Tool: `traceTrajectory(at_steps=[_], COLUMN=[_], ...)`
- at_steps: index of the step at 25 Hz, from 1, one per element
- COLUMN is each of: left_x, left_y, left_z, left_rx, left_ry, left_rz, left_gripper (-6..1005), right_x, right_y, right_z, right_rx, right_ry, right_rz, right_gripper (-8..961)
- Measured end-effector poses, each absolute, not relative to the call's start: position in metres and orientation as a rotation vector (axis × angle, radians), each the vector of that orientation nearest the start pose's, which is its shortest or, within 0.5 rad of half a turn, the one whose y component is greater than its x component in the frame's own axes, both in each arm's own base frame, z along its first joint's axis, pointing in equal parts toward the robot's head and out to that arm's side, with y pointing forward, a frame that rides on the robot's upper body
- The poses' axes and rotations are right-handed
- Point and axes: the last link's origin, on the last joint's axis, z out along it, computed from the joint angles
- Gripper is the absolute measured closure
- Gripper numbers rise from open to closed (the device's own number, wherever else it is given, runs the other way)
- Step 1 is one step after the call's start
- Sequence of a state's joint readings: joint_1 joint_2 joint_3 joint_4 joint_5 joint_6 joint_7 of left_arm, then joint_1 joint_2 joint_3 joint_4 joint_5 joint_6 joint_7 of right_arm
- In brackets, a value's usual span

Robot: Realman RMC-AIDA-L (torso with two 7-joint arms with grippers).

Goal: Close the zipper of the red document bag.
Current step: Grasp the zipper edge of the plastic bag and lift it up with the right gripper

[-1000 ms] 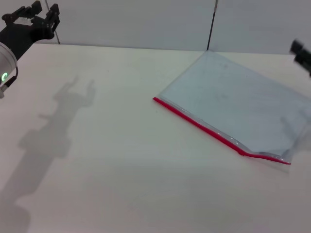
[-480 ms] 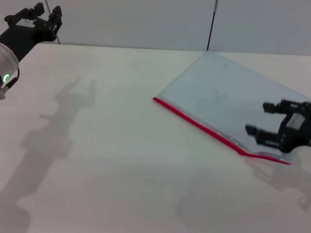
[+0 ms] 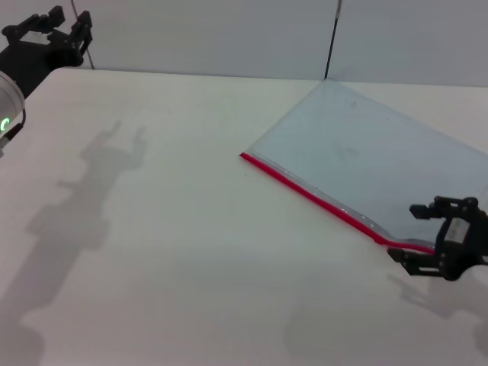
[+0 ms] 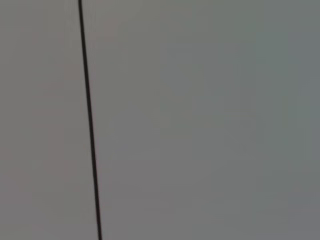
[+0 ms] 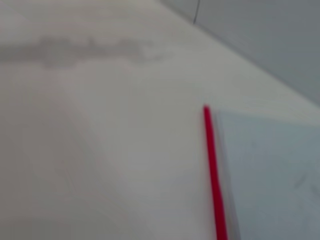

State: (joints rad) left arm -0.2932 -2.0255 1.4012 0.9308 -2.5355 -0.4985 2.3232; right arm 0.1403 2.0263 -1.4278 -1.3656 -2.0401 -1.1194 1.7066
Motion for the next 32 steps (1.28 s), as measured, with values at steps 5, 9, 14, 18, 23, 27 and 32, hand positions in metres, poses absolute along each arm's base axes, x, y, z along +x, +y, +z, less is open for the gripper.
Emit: traceTrajectory(at_steps=[5, 9, 14, 18, 23, 27, 32], left_x=[-0.272, -0.272, -0.270, -0.269, -0.269, -0.269, -0.269], left_y=[0.401, 0.401, 0.401, 0.402, 0.401, 0.401, 0.401], left_z=[0.072, 0.072, 0.073, 0.074, 0.074, 0.074, 0.074], left_rx=[-1.723, -1.723, -1.723, -1.722, -1.721, -1.722, -1.723], left_ry=[-0.544, -0.544, -0.538, -0.535, -0.536, -0.534, -0.533], left_rz=[-0.655, -0.654, -0.660, -0.663, -0.664, -0.662, -0.661], left_gripper=[575, 575, 576, 576, 577, 577, 578], right_x=[0.261, 0.261, 0.265, 0.267, 0.266, 0.267, 0.268], right_y=[0.308, 0.310, 0.315, 0.319, 0.323, 0.324, 0.327], right_z=[0.009, 0.009, 0.011, 0.010, 0.008, 0.008, 0.005], right_rx=[-2.650, -2.644, -2.625, -2.615, -2.618, -2.612, -2.611], right_ry=[0.323, 0.313, 0.319, 0.330, 0.339, 0.340, 0.344], right_rz=[-0.101, -0.142, -0.220, -0.275, -0.294, -0.319, -0.362], right_gripper=[168, 169, 170, 171, 172, 173, 175])
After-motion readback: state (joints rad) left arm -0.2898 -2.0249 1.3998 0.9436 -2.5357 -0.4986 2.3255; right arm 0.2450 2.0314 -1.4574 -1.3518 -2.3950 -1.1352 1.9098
